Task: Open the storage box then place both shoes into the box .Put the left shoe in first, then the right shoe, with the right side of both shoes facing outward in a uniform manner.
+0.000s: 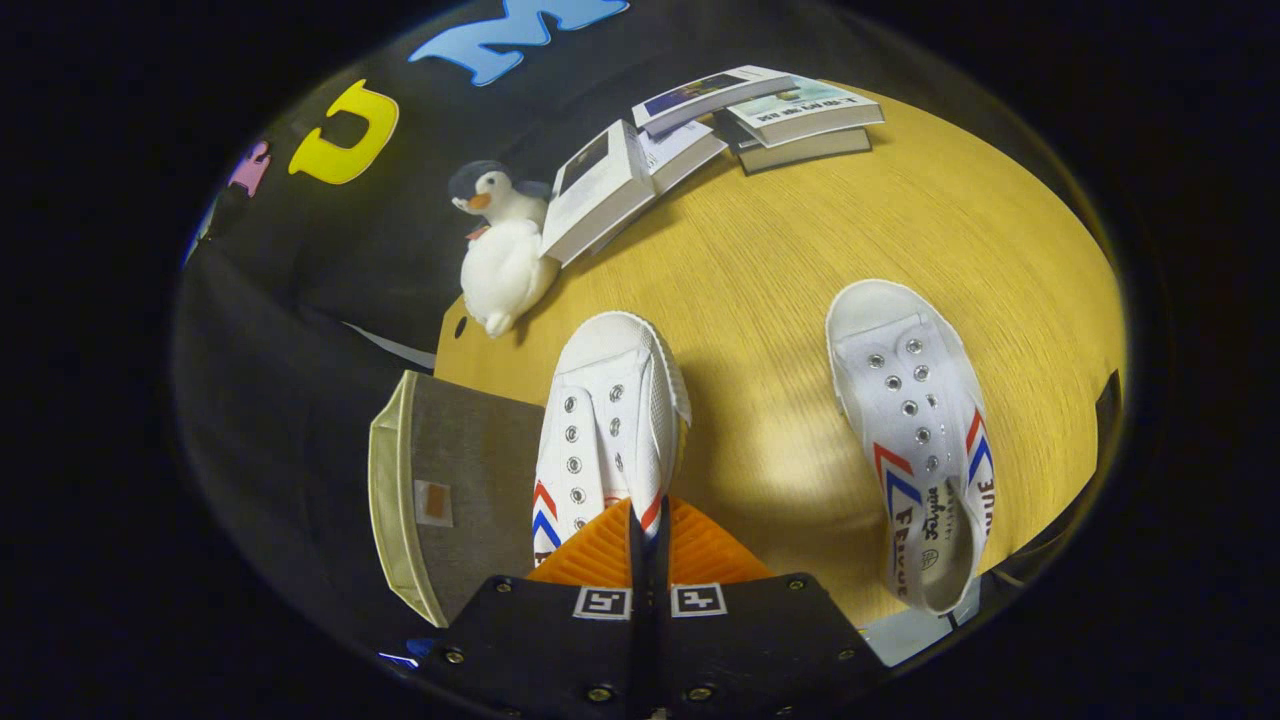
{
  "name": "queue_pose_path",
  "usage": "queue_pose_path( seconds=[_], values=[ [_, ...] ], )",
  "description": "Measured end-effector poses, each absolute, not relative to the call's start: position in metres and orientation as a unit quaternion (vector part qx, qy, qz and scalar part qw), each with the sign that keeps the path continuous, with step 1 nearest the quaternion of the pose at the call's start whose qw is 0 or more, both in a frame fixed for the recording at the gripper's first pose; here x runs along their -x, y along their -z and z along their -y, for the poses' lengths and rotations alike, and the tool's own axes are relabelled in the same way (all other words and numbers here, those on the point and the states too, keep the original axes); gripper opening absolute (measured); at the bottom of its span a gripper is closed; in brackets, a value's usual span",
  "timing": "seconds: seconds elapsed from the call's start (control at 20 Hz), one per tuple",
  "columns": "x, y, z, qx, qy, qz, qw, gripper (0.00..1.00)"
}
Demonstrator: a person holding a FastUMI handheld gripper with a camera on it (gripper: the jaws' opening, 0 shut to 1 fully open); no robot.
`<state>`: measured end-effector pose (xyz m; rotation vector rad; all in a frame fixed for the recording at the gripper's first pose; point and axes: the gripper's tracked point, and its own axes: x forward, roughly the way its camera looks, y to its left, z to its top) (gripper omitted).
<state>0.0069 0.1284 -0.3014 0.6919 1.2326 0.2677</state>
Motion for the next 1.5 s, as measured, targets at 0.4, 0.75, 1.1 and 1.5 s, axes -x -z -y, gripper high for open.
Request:
queue_pose_path(
  seconds=[0.4, 0.75, 1.1, 1.5],
  values=[
    [-0.025, 0.23, -0.185, -0.343, -0.157, -0.533, 0.757, 0.0],
    [-0.027, 0.201, -0.248, -0.339, -0.185, -0.522, 0.76, 0.0],
    [-0.019, 0.205, -0.314, -0.312, -0.207, -0.531, 0.76, 0.0],
    [-0.006, 0.226, -0.365, -0.265, -0.214, -0.546, 0.765, 0.0]
  ],
)
